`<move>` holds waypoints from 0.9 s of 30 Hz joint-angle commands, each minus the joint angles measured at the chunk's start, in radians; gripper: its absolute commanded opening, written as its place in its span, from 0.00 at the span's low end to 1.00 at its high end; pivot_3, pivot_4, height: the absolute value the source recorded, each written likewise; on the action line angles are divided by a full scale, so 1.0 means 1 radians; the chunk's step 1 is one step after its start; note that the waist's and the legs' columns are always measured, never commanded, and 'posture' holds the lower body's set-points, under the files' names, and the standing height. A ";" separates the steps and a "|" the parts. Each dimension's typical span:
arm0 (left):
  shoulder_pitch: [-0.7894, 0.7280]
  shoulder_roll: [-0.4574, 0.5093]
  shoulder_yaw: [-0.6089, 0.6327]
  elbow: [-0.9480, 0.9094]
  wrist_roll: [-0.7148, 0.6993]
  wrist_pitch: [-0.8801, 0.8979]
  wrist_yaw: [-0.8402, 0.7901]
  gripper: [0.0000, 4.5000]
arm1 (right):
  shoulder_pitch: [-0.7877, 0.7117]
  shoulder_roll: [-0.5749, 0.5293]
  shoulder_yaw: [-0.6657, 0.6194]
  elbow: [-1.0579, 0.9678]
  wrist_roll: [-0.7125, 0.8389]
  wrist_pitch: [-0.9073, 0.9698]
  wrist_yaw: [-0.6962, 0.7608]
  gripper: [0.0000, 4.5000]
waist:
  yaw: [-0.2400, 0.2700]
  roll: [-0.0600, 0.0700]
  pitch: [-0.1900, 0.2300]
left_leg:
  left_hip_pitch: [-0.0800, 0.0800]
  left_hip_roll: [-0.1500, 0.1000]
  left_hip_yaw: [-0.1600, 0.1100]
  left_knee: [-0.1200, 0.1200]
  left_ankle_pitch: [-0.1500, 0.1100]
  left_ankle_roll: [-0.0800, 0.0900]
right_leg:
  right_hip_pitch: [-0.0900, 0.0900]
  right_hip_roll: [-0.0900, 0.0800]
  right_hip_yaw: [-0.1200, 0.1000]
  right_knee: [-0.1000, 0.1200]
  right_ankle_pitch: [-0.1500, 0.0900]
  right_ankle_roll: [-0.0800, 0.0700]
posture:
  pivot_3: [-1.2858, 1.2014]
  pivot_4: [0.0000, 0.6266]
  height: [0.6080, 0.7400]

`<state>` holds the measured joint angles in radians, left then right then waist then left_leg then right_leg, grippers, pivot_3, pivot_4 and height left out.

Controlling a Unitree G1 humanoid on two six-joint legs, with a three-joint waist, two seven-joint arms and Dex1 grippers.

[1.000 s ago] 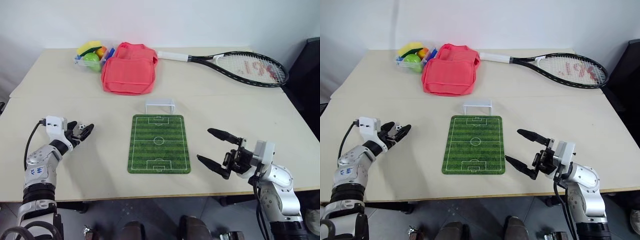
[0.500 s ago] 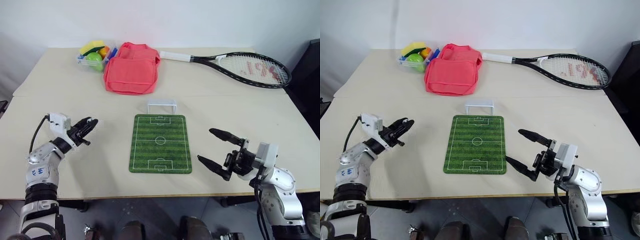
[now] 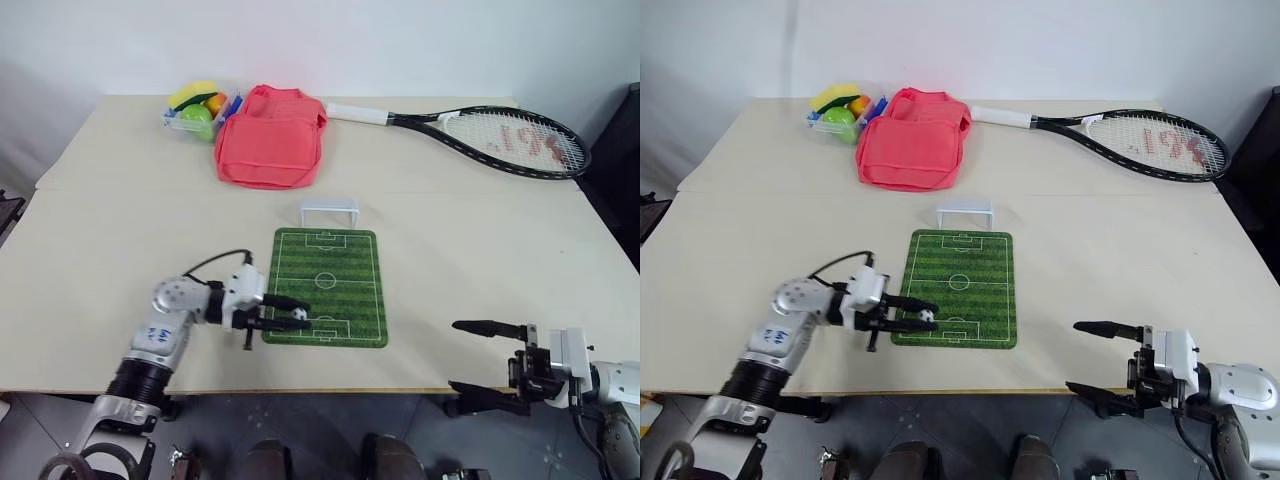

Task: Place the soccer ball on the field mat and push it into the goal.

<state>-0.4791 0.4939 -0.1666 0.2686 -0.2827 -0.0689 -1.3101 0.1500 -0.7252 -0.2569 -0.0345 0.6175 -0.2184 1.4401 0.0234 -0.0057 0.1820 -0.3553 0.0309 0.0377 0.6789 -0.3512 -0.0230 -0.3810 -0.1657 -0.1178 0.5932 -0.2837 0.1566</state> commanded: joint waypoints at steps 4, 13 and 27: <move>-0.026 -0.054 -0.055 0.016 0.092 -0.025 0.074 0.19 | 0.040 0.027 -0.053 -0.030 0.020 -0.037 -0.005 1.00 | 0.002 0.000 0.000 | 0.001 0.000 0.000 0.002 0.000 0.001 | 0.003 0.000 0.000 -0.001 0.001 0.001 | 0.52 0.24 1.00; -0.032 -0.088 -0.068 0.033 0.114 -0.020 0.106 0.19 | 0.060 0.064 -0.030 -0.094 0.007 -0.023 -0.052 1.00 | 0.003 0.000 0.000 | 0.001 0.000 0.000 0.003 -0.001 0.001 | 0.003 0.000 0.000 -0.001 0.001 0.002 | 0.52 0.24 1.00; -0.041 -0.104 -0.067 0.032 0.110 -0.012 0.108 0.83 | 0.042 0.072 0.002 -0.138 -0.004 0.009 -0.108 1.00 | 0.004 0.000 0.000 | 0.001 0.000 -0.001 0.003 -0.001 0.001 | 0.003 0.000 0.000 -0.001 0.001 0.002 | 0.52 0.24 1.00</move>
<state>-0.5019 0.3956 -0.2360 0.3103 -0.1673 -0.0675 -1.2032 0.1989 -0.6555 -0.2459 -0.1422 0.6043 -0.2121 1.3395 0.0270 -0.0053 0.1818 -0.3545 0.0309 0.0371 0.6816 -0.3519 -0.0218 -0.3779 -0.1657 -0.1174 0.5924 -0.2824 0.1581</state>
